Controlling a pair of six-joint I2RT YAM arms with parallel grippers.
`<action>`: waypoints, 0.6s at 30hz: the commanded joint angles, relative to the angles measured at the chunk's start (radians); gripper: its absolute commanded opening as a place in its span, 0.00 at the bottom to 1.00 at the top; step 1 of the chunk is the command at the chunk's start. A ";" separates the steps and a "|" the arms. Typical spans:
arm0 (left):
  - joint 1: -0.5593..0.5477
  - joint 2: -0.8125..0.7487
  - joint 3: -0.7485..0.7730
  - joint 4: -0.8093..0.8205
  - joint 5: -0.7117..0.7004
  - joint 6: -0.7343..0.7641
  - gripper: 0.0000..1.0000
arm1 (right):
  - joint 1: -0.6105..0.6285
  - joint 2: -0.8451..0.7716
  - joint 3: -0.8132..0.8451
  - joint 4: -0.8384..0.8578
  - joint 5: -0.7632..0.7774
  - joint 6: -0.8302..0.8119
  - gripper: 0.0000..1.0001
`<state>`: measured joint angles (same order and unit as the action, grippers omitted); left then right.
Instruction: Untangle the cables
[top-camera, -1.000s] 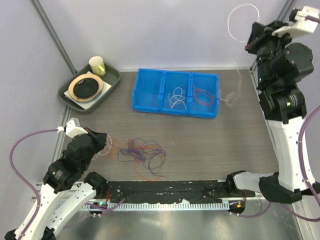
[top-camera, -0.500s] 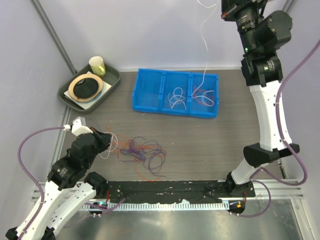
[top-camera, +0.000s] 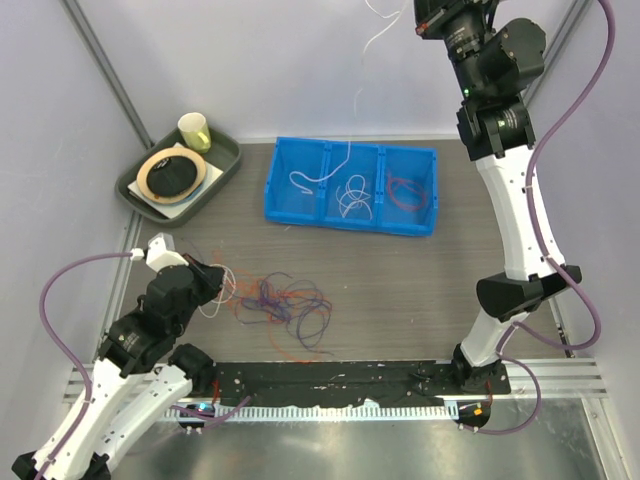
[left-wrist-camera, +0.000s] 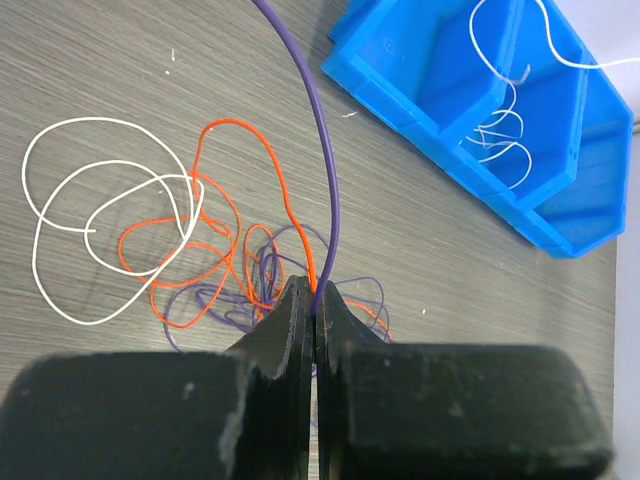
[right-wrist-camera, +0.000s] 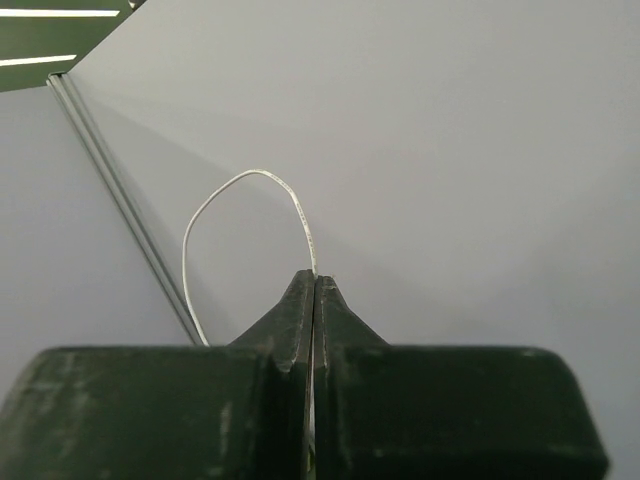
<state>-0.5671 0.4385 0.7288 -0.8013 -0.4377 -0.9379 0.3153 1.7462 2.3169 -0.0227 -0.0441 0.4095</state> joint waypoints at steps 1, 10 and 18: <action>0.004 0.005 0.006 0.040 -0.032 -0.001 0.00 | 0.011 0.009 0.030 0.063 0.003 -0.038 0.01; 0.004 0.005 0.004 0.040 -0.055 -0.009 0.00 | 0.011 0.073 0.076 0.070 0.039 -0.075 0.01; 0.004 0.028 0.007 0.051 -0.056 -0.007 0.00 | 0.011 0.064 0.180 0.030 0.151 -0.141 0.01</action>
<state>-0.5671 0.4492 0.7288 -0.7998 -0.4664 -0.9390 0.3237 1.8496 2.3867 -0.0242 0.0391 0.3195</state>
